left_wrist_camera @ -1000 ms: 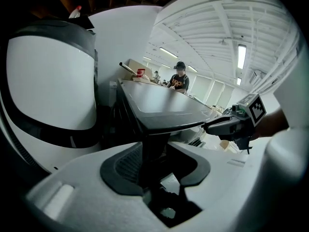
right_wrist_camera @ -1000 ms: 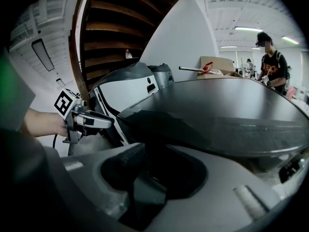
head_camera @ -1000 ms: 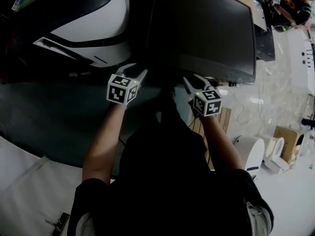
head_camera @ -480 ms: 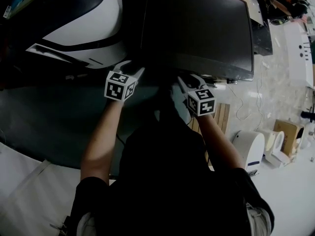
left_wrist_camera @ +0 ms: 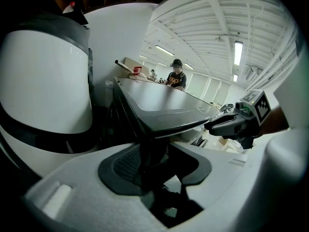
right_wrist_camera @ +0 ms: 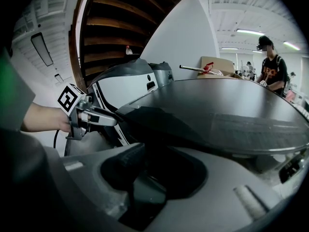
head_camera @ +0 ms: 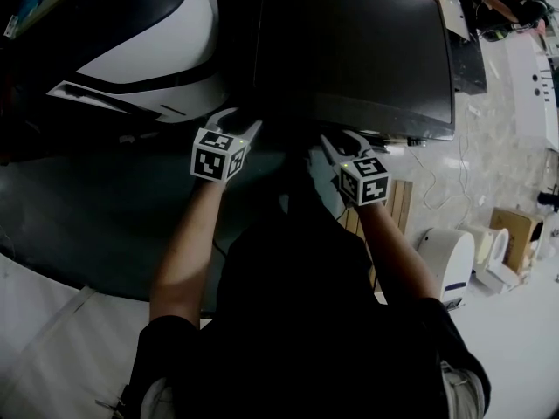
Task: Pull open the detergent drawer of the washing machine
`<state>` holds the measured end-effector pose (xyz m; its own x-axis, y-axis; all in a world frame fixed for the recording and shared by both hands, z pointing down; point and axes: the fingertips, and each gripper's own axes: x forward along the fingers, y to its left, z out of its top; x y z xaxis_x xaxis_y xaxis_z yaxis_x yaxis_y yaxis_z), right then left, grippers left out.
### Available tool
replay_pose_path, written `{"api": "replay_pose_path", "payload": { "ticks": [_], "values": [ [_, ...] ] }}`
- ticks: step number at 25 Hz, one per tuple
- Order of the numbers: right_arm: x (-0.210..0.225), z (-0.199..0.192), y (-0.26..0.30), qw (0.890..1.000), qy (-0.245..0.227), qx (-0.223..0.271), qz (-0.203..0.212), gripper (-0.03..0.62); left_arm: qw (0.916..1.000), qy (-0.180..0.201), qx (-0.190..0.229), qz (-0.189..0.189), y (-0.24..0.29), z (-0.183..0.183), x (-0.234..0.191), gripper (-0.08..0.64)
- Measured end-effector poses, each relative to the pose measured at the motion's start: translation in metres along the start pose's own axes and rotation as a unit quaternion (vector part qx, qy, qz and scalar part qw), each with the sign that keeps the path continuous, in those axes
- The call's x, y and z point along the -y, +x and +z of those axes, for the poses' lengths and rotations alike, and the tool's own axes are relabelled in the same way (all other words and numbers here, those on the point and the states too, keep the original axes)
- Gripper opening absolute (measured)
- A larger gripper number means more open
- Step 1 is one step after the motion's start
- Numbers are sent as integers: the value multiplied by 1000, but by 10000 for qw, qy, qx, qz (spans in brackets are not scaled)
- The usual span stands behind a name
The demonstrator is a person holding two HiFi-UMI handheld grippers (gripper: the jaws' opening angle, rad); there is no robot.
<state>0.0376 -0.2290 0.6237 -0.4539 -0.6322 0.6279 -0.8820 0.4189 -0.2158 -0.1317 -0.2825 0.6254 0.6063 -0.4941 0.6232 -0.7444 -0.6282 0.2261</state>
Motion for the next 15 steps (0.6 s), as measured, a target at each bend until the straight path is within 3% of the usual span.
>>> {"api": "replay_pose_path", "payload": {
  "ticks": [15],
  "values": [
    [-1,1,-2,9999,-86,23,95,133,9997,-156,168,63,0,0,8,207]
  ]
}}
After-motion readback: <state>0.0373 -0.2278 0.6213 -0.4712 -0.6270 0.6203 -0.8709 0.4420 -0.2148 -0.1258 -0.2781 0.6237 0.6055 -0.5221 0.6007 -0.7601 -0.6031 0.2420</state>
